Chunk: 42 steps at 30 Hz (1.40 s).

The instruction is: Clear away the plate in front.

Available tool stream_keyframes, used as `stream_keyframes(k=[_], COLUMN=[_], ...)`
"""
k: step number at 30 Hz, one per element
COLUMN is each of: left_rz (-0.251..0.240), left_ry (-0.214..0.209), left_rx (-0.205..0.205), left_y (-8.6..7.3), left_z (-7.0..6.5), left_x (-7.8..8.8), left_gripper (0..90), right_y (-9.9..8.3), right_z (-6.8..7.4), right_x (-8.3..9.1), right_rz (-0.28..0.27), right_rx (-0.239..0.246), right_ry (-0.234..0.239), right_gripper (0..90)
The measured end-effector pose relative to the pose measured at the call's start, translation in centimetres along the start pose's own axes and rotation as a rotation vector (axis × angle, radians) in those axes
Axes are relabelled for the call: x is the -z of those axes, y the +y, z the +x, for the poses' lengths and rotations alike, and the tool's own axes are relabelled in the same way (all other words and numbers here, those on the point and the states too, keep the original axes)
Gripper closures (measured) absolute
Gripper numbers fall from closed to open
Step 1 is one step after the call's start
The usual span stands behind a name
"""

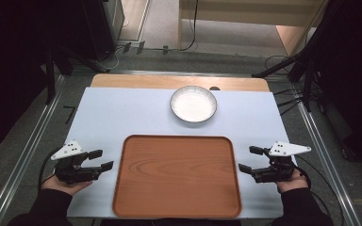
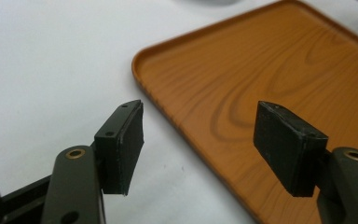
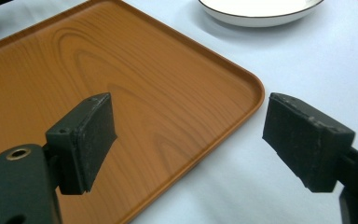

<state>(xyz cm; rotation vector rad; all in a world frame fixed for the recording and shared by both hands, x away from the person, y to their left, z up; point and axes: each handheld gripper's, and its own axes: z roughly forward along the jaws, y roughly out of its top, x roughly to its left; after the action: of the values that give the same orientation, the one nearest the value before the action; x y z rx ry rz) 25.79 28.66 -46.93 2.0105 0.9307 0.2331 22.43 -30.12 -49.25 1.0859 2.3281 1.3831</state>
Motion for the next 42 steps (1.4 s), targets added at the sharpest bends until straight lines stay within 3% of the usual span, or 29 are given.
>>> stream_keyframes(k=[2, 11, 15, 23, 29, 35, 36, 42], left_rz=[0.002, 0.007, 0.038, 0.044, -0.017, 0.009, 0.014, 0.019], left_ry=[0.009, 0.008, 0.014, 0.03, -0.011, 0.018, 0.042, 0.057], left_rx=[0.001, 0.002, 0.008, 0.034, 0.086, 0.074, 0.083, 0.096], left_y=[0.1, 0.3, 0.3, 0.3, 0.9, 0.9, 0.9, 0.9], left_z=[0.0, 0.0, 0.2, 0.5, 0.8, 0.8, 0.9, 1.2], left_x=[0.0, -0.1, -0.3, -0.3, 0.1, -0.3, -0.4, -0.6], left_gripper=[26.7, 26.1, 26.1, 26.0, 26.6, 28.0, 28.5, 29.6], right_y=[-0.1, -0.3, -0.4, -0.5, -0.5, -0.4, -0.4, -0.3], right_z=[-0.2, -0.6, -0.8, -1.2, -1.3, -1.0, -0.9, -1.0], right_x=[0.0, 0.1, -0.1, -0.6, -0.8, -0.6, -0.5, -0.2], right_rz=[0.004, -0.004, 0.004, 0.008, 0.012, 0.008, 0.008, -0.005], right_rx=[0.004, -0.005, -0.011, -0.003, 0.005, -0.004, -0.003, -0.018], right_ry=[-0.003, -0.004, -0.002, 0.008, 0.014, 0.002, 0.0, -0.007], right_gripper=[17.9, 17.6, 17.5, 17.5, 17.5, 17.5, 17.5, 17.6])
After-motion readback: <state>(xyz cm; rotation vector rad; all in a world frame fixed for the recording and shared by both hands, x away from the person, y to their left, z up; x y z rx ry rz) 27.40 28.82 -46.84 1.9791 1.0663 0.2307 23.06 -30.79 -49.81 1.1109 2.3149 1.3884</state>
